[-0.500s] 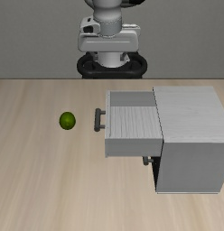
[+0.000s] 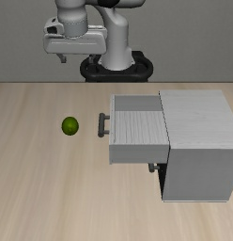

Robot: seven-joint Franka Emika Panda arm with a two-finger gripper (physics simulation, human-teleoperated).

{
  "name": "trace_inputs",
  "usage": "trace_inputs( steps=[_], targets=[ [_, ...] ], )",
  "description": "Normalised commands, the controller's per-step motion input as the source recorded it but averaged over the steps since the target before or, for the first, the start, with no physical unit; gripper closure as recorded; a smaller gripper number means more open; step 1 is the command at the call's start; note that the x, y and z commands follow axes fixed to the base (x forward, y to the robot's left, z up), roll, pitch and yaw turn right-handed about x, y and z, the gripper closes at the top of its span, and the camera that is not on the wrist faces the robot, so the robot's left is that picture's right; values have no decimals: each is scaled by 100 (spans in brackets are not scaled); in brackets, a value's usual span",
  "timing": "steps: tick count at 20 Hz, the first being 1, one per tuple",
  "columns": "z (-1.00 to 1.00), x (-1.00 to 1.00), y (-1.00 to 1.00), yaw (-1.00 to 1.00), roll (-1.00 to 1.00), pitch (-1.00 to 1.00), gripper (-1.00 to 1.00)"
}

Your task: Pick up the lime and place it in the top layer of the cabinet

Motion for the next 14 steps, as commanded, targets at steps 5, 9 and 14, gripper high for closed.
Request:
trace_inputs(
  steps=[5,9,14],
  targets=[
    [0,60,-40,0,0,0,-100],
    [0,100,0,0,0,0,-100],
    [-100,0,0,0,0,0,-100]
  ],
)
